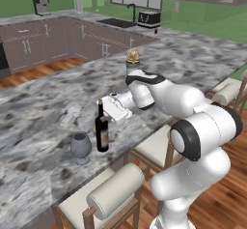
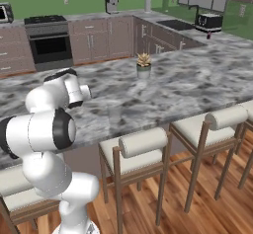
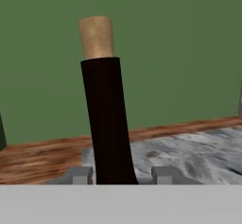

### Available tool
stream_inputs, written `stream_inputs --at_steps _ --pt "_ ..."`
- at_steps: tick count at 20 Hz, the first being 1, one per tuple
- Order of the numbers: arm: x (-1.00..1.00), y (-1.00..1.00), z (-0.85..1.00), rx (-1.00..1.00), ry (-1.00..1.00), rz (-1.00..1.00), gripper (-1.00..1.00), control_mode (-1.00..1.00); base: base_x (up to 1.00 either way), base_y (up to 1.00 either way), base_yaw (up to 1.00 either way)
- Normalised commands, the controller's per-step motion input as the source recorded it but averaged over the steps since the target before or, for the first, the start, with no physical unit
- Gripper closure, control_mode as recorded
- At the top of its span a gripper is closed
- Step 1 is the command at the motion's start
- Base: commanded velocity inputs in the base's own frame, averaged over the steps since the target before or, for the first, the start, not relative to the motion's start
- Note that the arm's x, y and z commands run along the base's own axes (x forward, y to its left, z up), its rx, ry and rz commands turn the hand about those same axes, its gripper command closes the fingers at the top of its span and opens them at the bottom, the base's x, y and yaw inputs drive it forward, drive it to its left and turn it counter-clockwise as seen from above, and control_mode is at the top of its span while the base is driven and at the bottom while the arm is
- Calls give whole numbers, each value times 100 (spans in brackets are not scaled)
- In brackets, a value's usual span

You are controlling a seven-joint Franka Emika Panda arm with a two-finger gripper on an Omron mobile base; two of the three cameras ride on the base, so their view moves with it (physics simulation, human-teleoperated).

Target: There is a wine glass and glass cup on the dining counter. Place the wine bottle next to the wine glass and the juice bottle next to the glass cup.

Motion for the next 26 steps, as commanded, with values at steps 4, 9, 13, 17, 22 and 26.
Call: stream_inputs --at_steps 4,9,13,17,22,26 --pt "5 7 -10 2 0 0 100 -100 0 0 0" --pt "5 4 -13 12 0 0 100 -100 0 0 0" --pt "9 3 -13 16 0 0 100 -100 0 0 0" --pt "7 1 -16 10 0 0 100 -100 0 0 0" --pt "8 0 -14 1 0 0 100 -100 0 0 0" --pt "11 0 -6 0 0 1 100 -100 0 0 0"
